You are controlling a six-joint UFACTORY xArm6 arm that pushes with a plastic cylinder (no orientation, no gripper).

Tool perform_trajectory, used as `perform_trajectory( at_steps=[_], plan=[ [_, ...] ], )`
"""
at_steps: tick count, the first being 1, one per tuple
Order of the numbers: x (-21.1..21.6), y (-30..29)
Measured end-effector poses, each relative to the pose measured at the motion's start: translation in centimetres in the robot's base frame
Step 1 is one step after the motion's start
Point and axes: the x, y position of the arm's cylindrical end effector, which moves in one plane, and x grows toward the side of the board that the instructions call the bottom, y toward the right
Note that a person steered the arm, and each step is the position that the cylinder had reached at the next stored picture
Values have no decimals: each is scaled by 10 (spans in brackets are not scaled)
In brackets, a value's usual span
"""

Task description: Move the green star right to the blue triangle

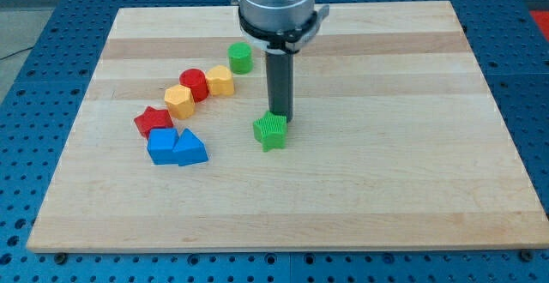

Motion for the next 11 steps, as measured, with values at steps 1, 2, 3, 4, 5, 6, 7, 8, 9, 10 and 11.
perform_trajectory(
  at_steps=[1,2,3,4,5,6,7,8,9,10,11],
  plan=[
    [20,0],
    [41,-4],
    [61,17],
    [83,32],
    [83,2],
    [83,-37],
    [82,-37],
    [80,-39],
    [78,-62],
    [79,-79],
    [117,-118]
  ],
)
